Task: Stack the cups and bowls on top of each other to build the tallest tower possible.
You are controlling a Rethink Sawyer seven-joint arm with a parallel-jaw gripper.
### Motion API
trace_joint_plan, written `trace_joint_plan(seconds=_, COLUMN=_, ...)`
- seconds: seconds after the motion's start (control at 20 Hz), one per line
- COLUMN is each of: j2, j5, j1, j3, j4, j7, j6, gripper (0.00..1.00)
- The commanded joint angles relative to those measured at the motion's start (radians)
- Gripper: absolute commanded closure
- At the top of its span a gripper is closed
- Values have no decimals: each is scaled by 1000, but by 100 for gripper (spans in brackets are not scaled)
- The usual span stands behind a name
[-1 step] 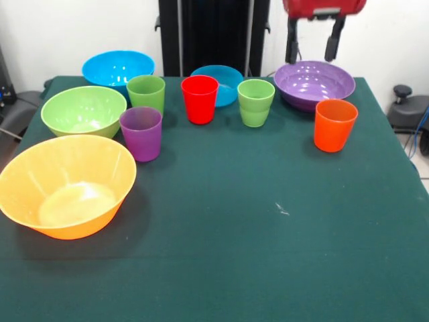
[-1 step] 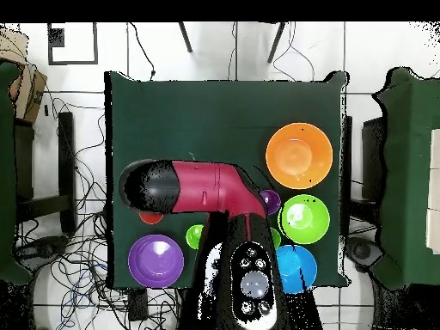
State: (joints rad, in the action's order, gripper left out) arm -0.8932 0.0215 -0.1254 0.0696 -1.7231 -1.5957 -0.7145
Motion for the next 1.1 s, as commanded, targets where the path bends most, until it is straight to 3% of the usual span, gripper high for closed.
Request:
trace_joint_plan(seconds=0.05, j2=-56, j5=2, j1=-8, j3=48, j4=-12, j7=-48, j6=-89, gripper=0)
trace_joint_plan(seconds=0.5, j2=-32, j5=2, j1=-4, j3=46, j4=-17, j7=-77, j6=-68, gripper=0)
trace_joint_plan(seconds=0.75, j2=0, j5=61, j1=47, j3=-3, j4=12, j7=-134, j6=-6, gripper=0)
trace_joint_plan(seconds=0.95, j2=15, j5=60, j1=71, j3=-29, j4=32, j7=-152, j6=-62, gripper=0)
trace_joint_plan(seconds=1.1, j2=42, j5=41, j1=58, j3=-17, j4=-3, j7=-143, j6=16, gripper=0)
